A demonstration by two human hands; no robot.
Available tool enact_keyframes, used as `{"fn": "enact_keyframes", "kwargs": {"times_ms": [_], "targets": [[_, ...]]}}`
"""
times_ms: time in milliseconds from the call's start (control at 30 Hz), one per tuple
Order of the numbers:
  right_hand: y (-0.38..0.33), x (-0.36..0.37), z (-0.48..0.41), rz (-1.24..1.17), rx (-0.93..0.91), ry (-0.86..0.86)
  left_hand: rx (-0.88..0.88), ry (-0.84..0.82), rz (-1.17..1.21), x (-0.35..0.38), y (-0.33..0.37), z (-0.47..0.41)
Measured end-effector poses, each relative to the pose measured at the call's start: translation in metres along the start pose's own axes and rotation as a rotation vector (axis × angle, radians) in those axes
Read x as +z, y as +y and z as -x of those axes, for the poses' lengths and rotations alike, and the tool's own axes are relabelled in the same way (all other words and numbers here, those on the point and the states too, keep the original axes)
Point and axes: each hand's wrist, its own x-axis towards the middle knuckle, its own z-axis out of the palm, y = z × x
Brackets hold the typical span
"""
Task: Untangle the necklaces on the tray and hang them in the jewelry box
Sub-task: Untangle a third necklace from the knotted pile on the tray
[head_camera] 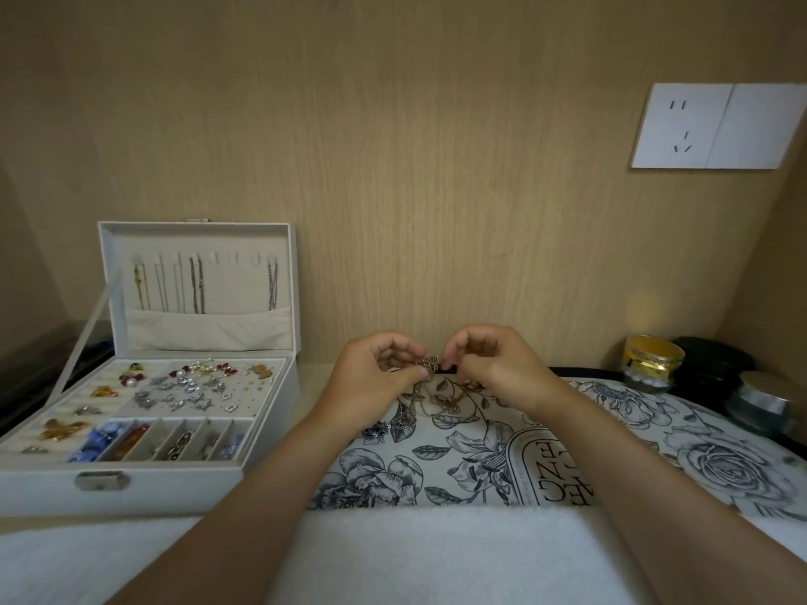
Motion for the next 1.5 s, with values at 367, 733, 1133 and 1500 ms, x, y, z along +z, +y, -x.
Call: {"fn": "enact_keyframes", "kwargs": {"times_ms": [367,733,1133,1500], "targets": [[-0.001,0.006,-0.002,0.007,0.016,0.007,0.005,0.027,-0.035,0.001,0.001,0.003],[0.000,0.007,-0.002,-0.013,0.101,0.011,0.009,0.085,-0.021,0.003,-0.001,0.003],[0.006,0.012,-0.007,0.128,0.017,-0.085,-0.062,-0.063,-0.031,0.008,-0.004,0.002],[0.000,0.010,-0.007,-0.019,0.041,-0.073,-0.112,-0.004,-0.008,0.008,-0.003,0.002]]}}
